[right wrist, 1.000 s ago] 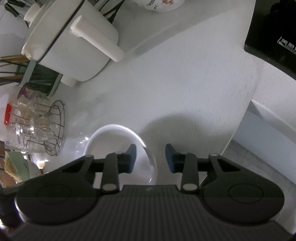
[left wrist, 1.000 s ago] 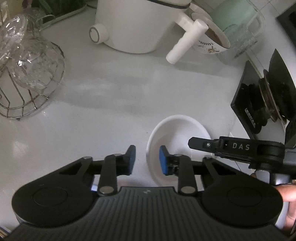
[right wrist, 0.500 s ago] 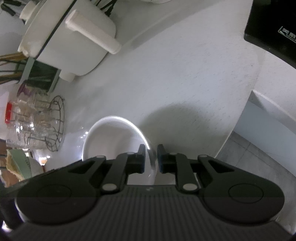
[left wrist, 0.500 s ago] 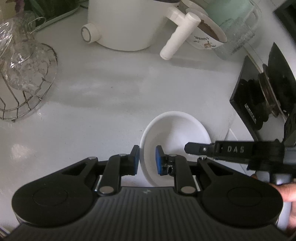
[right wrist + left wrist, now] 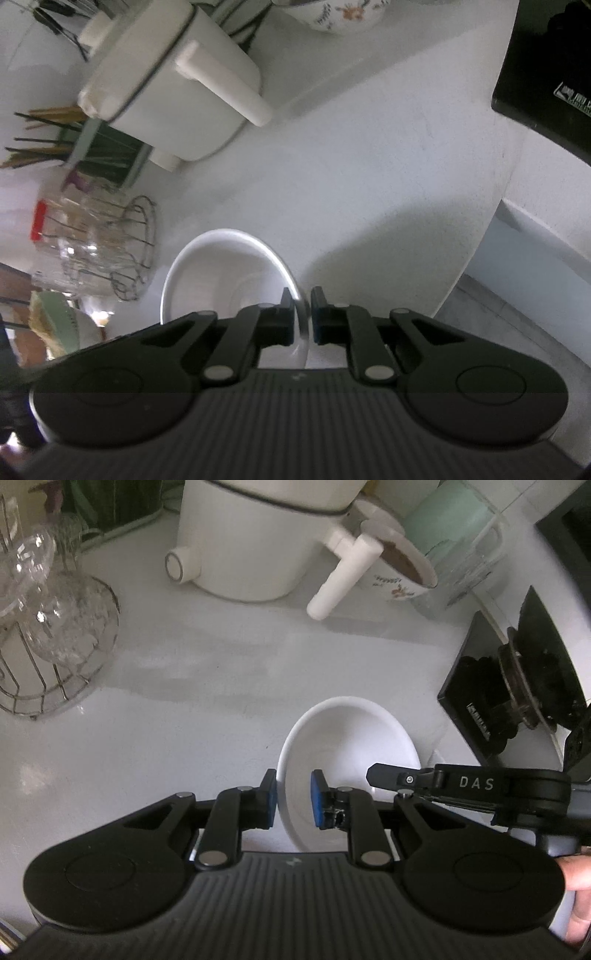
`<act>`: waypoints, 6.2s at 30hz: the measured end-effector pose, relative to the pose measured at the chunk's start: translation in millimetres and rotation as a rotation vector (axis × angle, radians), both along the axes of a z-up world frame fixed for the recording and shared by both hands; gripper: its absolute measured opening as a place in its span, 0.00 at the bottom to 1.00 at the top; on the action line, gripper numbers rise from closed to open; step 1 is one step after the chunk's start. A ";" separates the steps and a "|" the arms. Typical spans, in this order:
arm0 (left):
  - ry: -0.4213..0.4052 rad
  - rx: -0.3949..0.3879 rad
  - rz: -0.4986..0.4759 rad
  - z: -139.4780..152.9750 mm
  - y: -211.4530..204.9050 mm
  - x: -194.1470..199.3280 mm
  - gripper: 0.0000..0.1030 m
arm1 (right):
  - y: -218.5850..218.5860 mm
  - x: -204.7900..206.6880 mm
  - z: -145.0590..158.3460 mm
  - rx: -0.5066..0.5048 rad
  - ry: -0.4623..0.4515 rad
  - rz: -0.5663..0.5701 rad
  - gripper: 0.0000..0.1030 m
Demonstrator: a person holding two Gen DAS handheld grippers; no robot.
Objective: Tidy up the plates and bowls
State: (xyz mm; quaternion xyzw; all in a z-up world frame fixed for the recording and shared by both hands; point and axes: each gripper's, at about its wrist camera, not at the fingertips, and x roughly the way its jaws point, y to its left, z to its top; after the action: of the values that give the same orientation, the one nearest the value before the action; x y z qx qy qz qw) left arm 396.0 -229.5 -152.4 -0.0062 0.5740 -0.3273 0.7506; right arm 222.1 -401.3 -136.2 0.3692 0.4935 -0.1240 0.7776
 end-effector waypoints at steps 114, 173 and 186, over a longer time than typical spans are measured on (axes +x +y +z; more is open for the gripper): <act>0.137 0.037 0.428 -38.5 165.7 -37.6 0.31 | 113.9 61.8 -45.3 0.181 0.074 0.444 0.27; 0.068 -0.022 0.397 -47.4 137.2 -28.9 0.29 | 100.4 46.2 -28.9 -0.032 -0.079 0.438 0.22; 0.058 -0.056 0.360 -4.2 155.9 -36.3 0.30 | 116.1 27.5 9.6 -0.044 -0.111 0.380 0.22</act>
State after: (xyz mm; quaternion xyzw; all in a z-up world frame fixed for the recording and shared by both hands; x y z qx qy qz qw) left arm 359.7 -73.6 -156.6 -0.1394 0.5757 -0.2031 0.7797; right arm 249.6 -285.3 -126.5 0.2587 0.5079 0.0345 0.8209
